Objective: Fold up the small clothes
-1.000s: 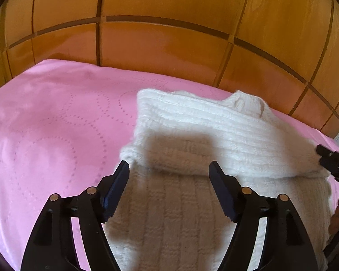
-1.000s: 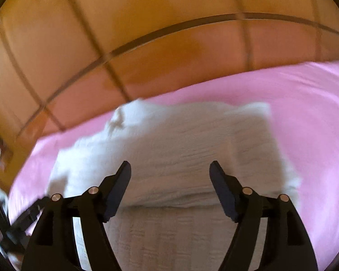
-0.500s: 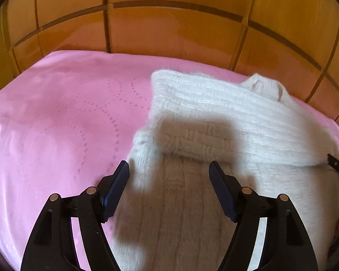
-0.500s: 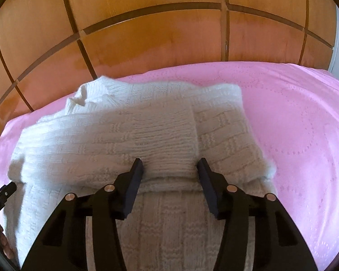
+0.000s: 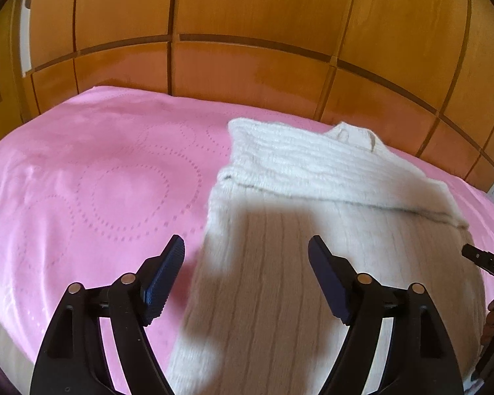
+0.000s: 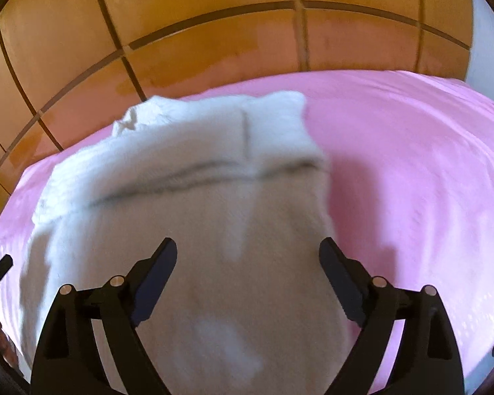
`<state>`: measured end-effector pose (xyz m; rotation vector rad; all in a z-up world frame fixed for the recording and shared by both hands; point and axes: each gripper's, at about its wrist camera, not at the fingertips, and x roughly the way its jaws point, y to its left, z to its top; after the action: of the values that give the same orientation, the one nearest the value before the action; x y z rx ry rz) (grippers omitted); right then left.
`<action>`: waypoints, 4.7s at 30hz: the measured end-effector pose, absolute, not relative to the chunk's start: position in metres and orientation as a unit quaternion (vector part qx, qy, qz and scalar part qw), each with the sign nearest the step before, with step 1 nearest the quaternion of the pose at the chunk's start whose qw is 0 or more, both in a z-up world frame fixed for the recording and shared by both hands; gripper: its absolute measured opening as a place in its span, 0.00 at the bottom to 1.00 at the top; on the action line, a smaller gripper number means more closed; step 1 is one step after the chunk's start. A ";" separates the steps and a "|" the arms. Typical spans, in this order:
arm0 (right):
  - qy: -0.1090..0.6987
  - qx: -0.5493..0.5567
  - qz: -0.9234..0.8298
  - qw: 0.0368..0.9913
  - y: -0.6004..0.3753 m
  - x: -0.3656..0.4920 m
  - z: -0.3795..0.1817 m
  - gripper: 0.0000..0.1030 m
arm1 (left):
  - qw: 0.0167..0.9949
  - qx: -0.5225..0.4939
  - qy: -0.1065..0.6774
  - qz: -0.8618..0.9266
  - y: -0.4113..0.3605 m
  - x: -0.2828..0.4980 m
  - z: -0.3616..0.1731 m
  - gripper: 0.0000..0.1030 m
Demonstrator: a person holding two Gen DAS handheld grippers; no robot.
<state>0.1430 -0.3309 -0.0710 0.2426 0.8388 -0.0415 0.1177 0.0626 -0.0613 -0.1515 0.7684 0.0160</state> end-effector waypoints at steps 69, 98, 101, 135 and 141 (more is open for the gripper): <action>0.421 0.251 0.094 0.866 -0.383 0.099 -0.077 0.74 | 0.844 -0.271 0.439 -0.148 0.128 0.135 -0.108 0.67; 0.470 0.234 0.105 0.845 -0.375 -0.012 -0.071 0.21 | 0.831 -0.231 0.488 -0.134 0.124 0.018 -0.098 0.16; 0.452 0.219 0.062 0.863 -0.379 -0.006 -0.058 0.32 | 0.859 -0.186 0.457 -0.133 0.119 0.021 -0.071 0.23; 0.413 0.037 0.119 0.902 -0.233 0.083 -0.068 0.04 | 0.899 -0.064 0.409 -0.145 0.011 0.139 -0.086 0.00; 0.416 0.042 0.113 0.901 -0.236 0.085 -0.083 0.04 | 0.891 -0.098 0.413 -0.160 0.032 0.122 -0.079 0.18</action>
<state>0.0854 -0.2364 -0.0830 0.0876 0.8609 0.2328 0.1220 0.0316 -0.0794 -0.2028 0.8578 -0.3332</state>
